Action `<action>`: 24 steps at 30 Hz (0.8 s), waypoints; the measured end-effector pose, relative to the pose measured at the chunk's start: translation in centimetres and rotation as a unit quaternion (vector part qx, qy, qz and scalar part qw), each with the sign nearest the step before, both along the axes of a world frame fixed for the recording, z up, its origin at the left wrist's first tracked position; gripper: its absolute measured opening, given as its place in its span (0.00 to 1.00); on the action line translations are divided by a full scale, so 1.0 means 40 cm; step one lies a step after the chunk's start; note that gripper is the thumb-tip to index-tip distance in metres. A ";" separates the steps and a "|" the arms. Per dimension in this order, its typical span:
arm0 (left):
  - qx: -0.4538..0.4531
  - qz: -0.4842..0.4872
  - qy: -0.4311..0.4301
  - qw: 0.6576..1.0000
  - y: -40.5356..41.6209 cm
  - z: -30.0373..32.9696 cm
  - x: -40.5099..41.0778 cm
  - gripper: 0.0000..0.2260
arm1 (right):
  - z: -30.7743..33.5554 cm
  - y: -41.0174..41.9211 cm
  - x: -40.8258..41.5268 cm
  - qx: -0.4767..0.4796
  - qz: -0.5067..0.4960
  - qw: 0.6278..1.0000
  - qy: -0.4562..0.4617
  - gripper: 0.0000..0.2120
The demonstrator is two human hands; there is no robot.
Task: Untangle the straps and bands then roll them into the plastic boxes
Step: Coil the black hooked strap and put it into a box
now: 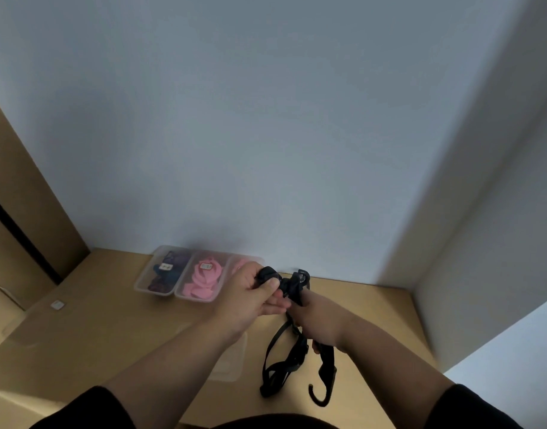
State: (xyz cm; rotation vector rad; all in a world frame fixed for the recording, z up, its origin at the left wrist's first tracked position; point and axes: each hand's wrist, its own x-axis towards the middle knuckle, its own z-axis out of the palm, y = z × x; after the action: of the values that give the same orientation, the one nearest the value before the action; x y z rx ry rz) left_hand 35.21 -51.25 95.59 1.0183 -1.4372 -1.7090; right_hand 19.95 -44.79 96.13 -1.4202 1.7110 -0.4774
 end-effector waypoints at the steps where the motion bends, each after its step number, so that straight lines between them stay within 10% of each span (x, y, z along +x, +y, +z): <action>1: -0.025 -0.002 -0.029 0.999 0.002 -0.004 0.002 0.07 | 0.002 -0.001 0.006 0.001 0.018 0.999 0.028 0.11; 8: -0.325 -0.101 -0.360 0.869 -0.017 -0.047 0.032 0.06 | 0.004 0.005 0.029 0.102 0.102 0.968 0.205 0.09; 16: -0.318 -0.251 -0.477 0.780 -0.004 -0.042 0.042 0.07 | 0.057 0.001 0.016 0.028 0.197 0.922 0.332 0.07; 24: -0.009 -0.338 -0.143 0.930 0.014 -0.037 0.084 0.08 | 0.047 0.005 -0.035 -0.029 0.125 0.991 -0.030 0.04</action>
State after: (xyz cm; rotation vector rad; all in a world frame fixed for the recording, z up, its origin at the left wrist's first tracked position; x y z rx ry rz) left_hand 38.59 -50.71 94.10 0.8329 -2.1728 -2.0608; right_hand 18.56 -44.61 98.02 -1.6192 1.4575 -0.4293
